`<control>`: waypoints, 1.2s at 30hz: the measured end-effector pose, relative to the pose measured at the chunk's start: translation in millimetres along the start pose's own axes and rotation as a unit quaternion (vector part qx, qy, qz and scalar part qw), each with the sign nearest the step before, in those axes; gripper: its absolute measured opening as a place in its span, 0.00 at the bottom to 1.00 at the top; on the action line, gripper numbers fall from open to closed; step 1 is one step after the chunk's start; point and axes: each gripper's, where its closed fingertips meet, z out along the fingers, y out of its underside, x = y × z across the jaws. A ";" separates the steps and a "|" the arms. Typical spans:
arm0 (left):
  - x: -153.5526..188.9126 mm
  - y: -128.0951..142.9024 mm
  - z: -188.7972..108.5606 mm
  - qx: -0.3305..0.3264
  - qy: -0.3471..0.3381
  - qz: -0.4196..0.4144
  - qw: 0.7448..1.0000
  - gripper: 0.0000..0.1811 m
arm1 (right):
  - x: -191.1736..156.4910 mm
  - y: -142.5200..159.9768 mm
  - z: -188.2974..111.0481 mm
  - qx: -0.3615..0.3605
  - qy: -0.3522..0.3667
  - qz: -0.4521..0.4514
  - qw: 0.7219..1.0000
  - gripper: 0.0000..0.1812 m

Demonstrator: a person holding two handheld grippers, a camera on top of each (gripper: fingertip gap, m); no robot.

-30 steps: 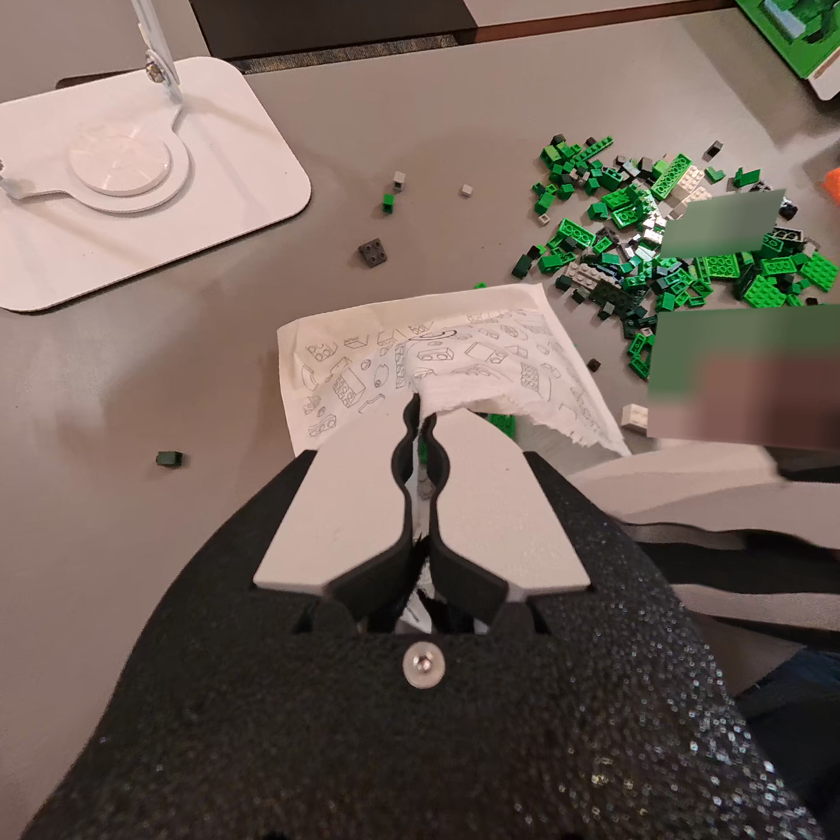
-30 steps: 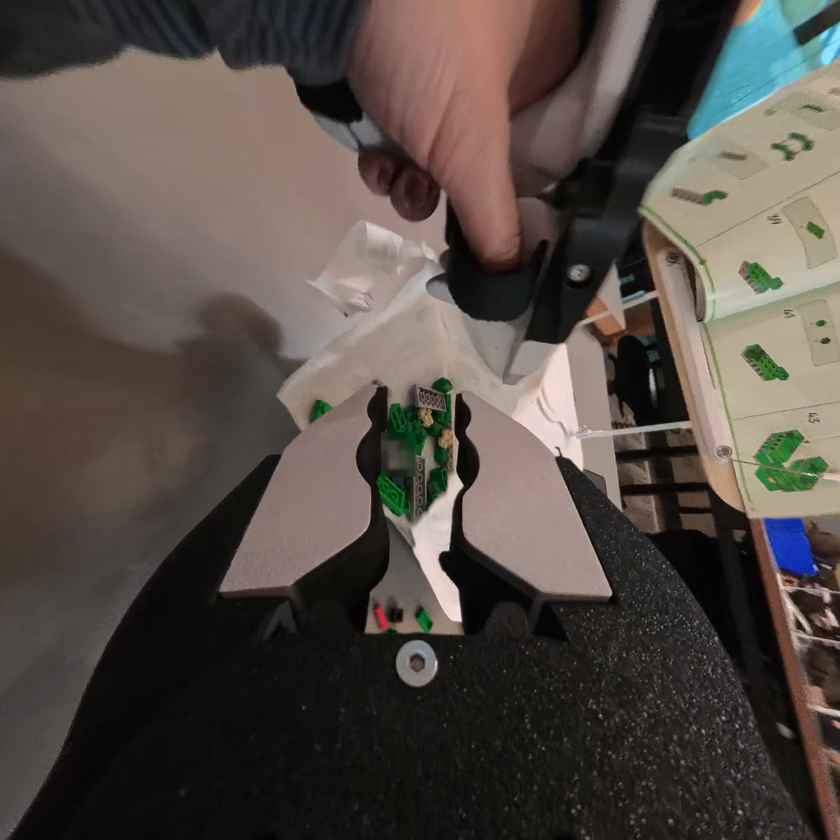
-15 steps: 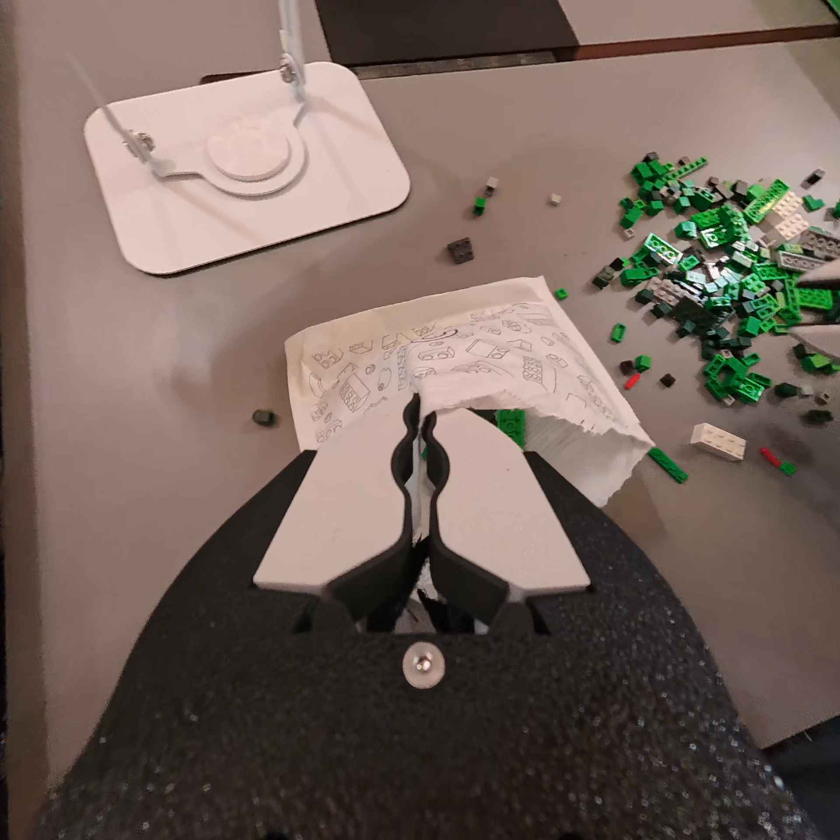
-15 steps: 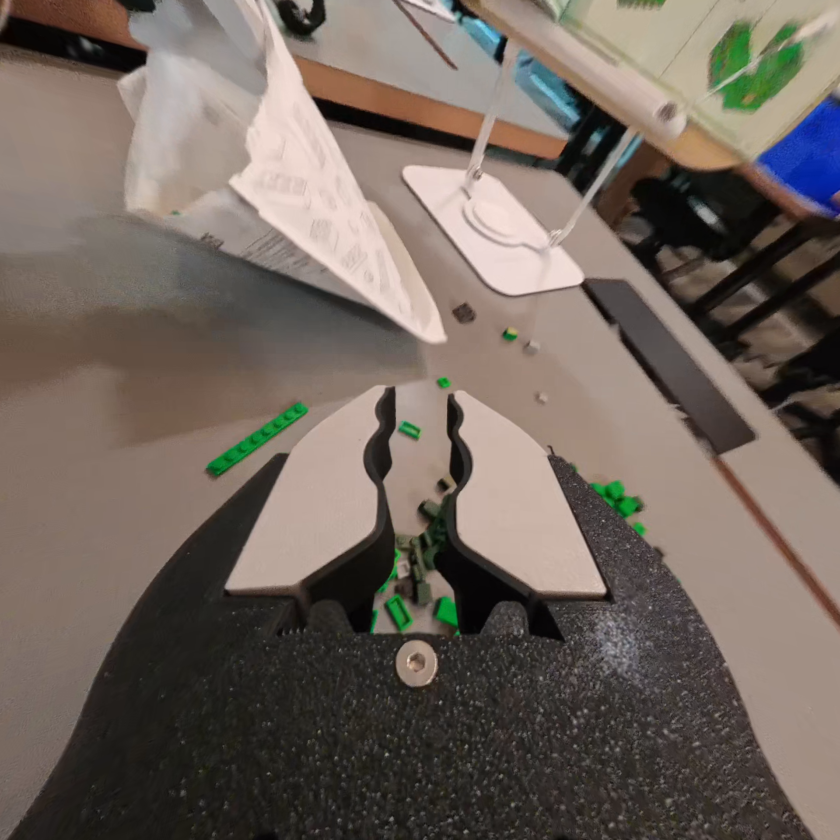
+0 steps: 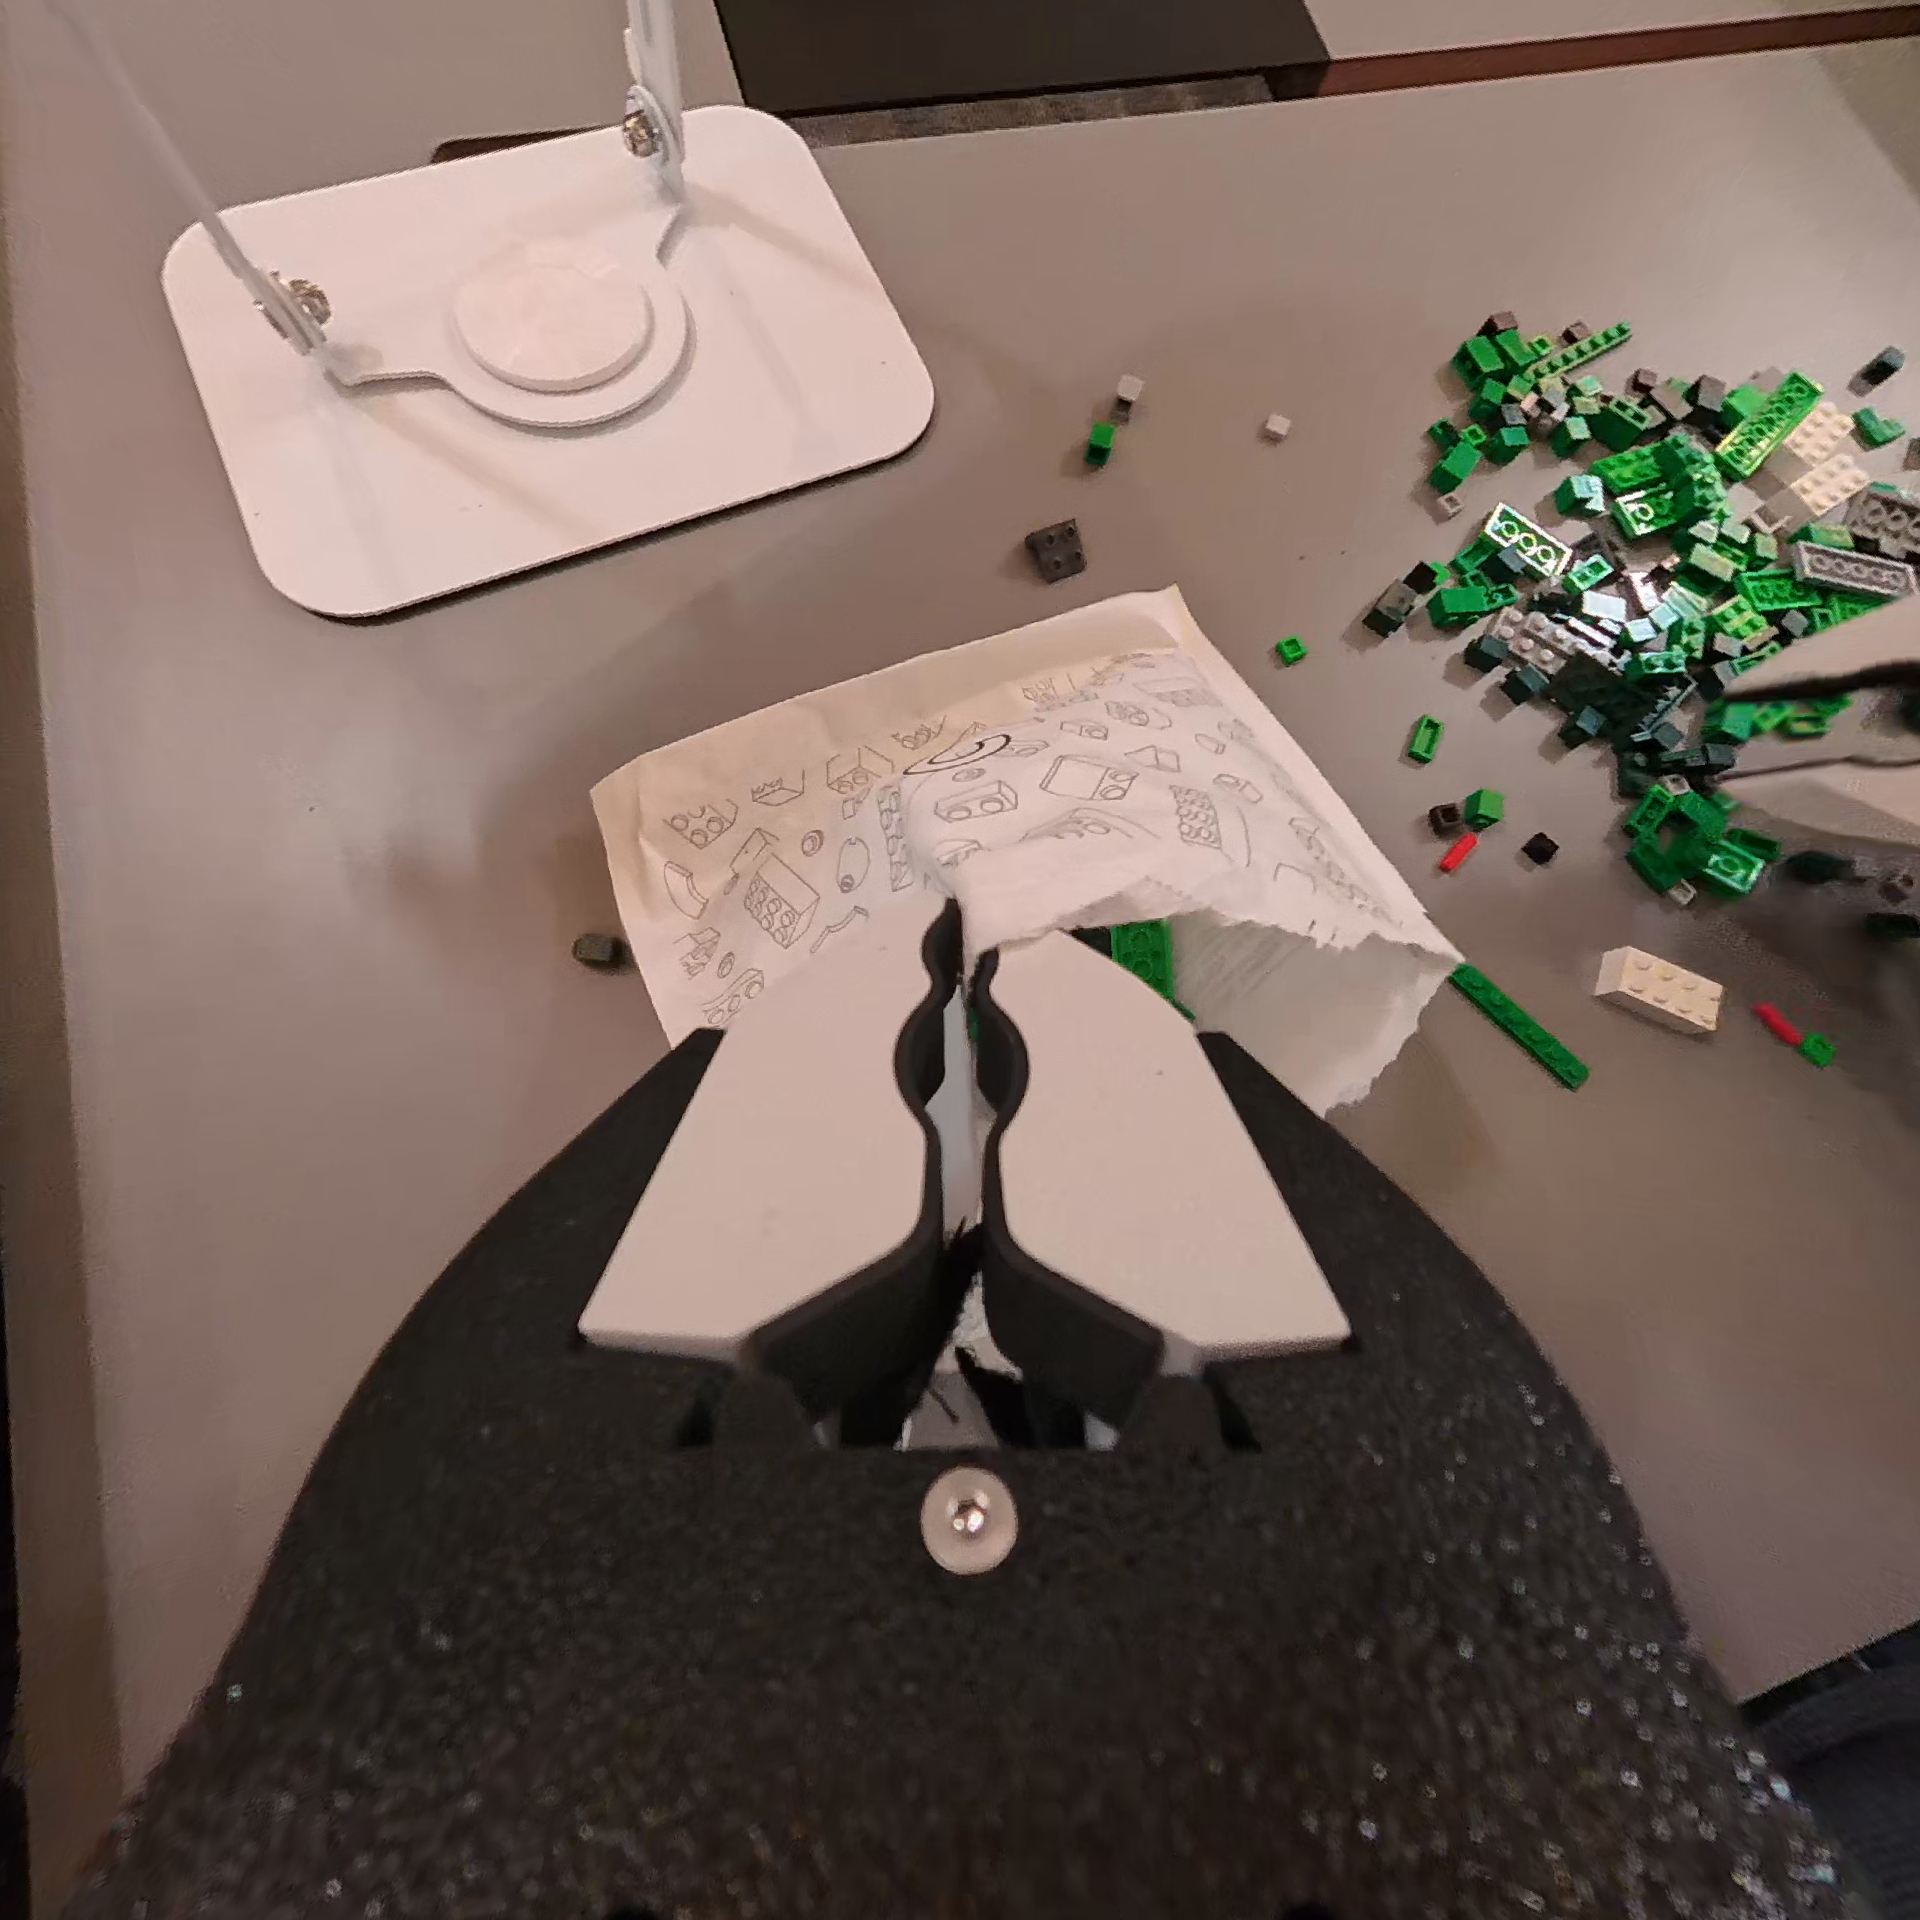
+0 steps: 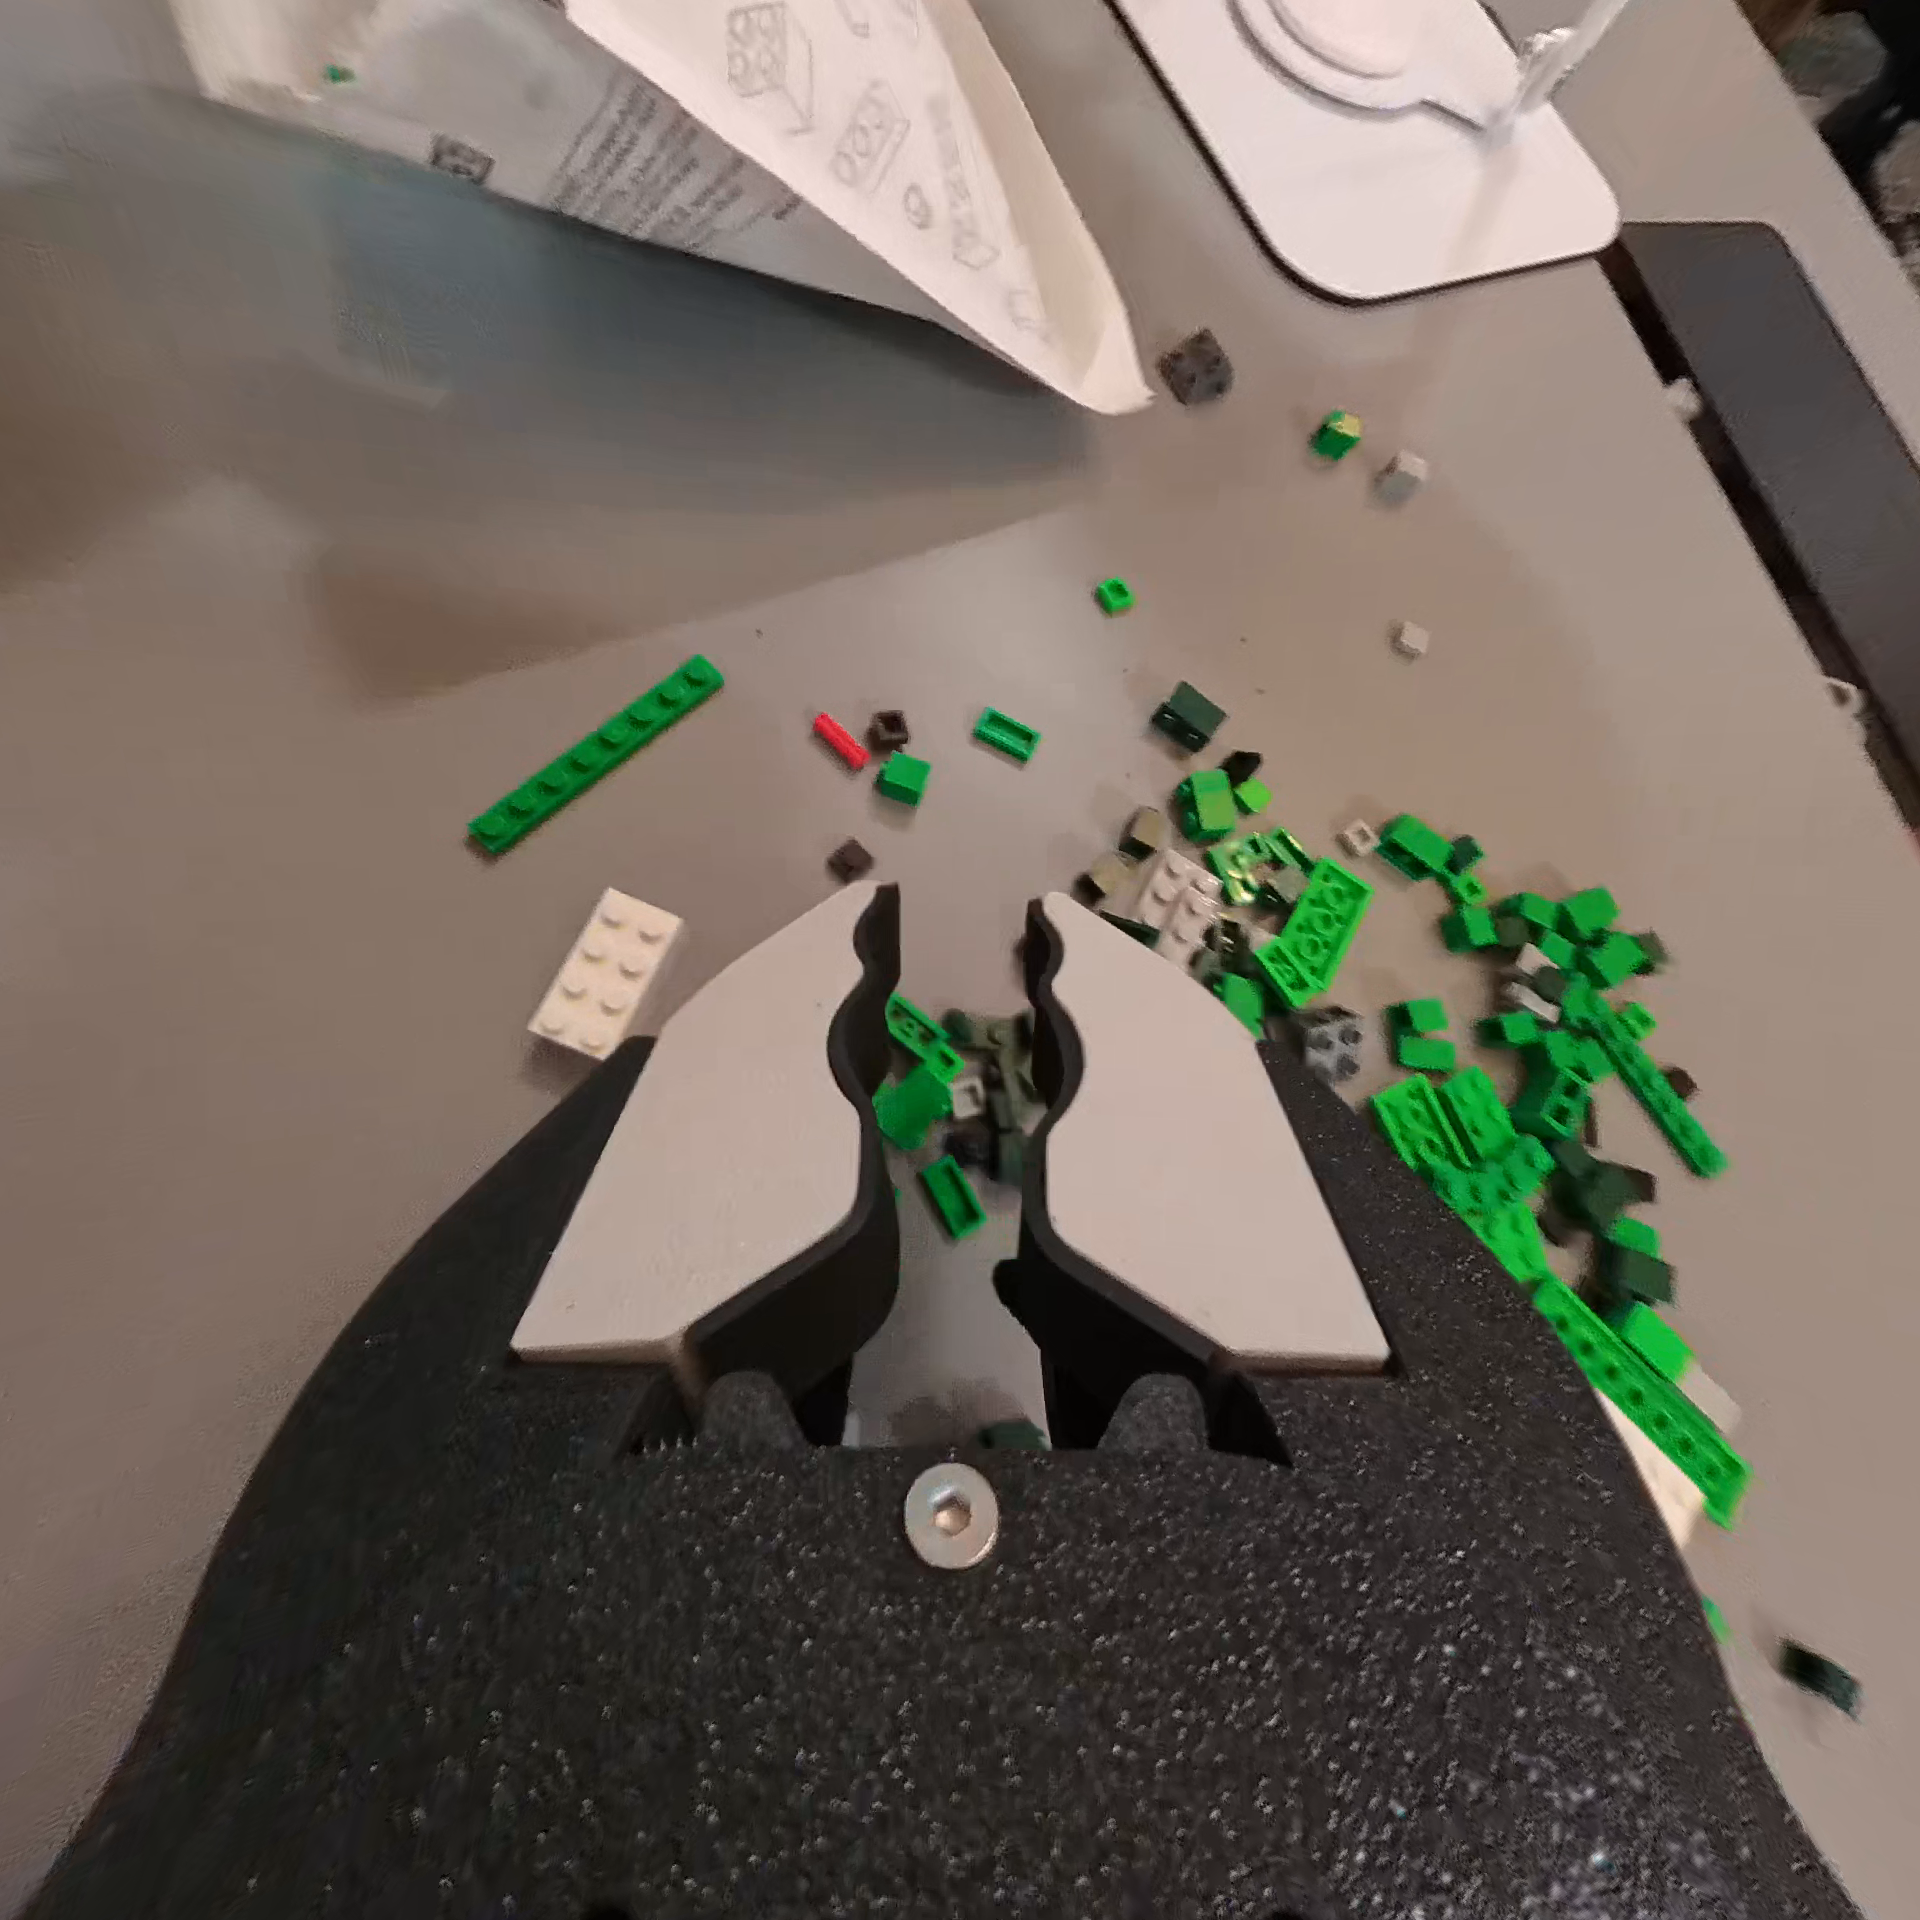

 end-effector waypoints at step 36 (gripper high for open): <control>18.2 1.3 11.4 -0.012 0.028 0.028 0.999 0.00 | 99.3 71.5 -104.1 0.037 0.234 0.135 0.962 0.08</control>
